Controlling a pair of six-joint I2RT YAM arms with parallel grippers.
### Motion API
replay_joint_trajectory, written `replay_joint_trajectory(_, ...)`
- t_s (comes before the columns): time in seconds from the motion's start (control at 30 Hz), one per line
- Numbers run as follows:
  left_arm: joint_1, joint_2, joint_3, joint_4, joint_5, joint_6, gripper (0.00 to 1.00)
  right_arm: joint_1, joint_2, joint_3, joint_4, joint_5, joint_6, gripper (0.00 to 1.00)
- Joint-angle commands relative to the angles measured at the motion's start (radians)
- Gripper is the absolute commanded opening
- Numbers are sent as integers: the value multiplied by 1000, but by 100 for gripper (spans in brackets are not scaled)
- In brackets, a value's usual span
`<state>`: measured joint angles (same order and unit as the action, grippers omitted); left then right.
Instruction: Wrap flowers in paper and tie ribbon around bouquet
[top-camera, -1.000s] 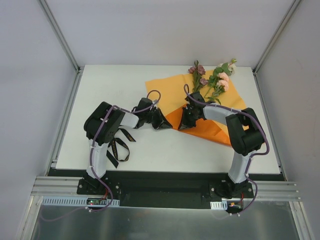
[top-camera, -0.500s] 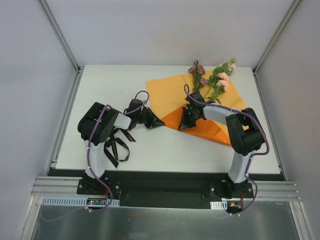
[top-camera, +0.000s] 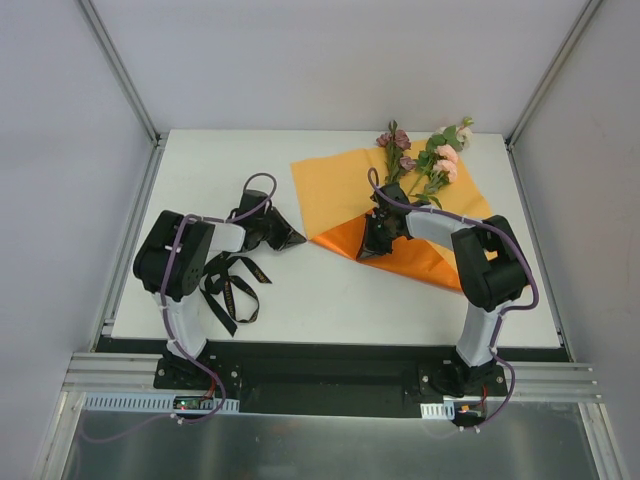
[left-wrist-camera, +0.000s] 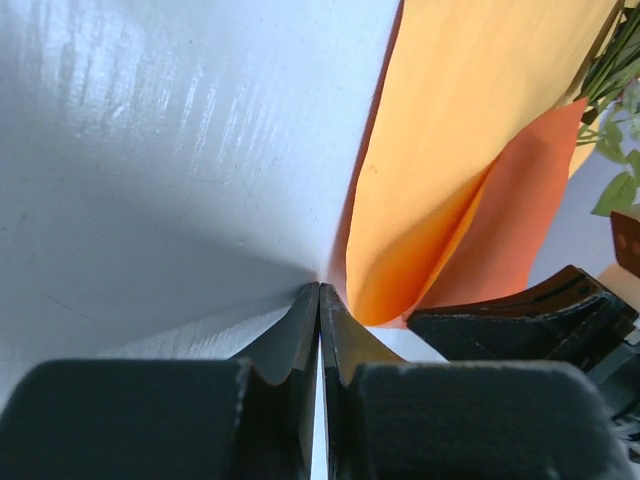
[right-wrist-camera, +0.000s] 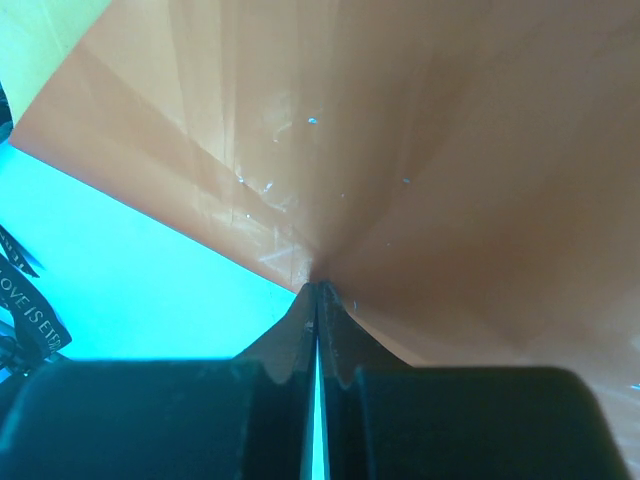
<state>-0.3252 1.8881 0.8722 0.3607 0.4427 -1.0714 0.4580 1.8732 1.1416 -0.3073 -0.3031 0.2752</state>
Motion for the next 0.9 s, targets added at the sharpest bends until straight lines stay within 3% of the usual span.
replay_joint_trajectory(0.0, -31, -81, 27, -71, 2, 163, 0, -2, 14, 27, -38, 35, -14, 0)
replay_joint_trajectory(0.23, -172, -233, 11, 18, -35, 217, 0, -2, 23, 35, -42, 32, -19, 1)
replay_joint_trajectory(0.4, -183, -49, 83, 121, 149, 85, 0, -2, 20, 46, -47, 27, -18, 1)
replay_joint_trajectory(0.53, -175, 126, 174, 175, 212, -30, 0, -2, 9, 46, -53, 33, -16, 1)
replay_joint_trajectory(0.87, -110, 164, 67, 75, 102, -27, 0, -1, 24, 116, -119, 81, -62, 1)
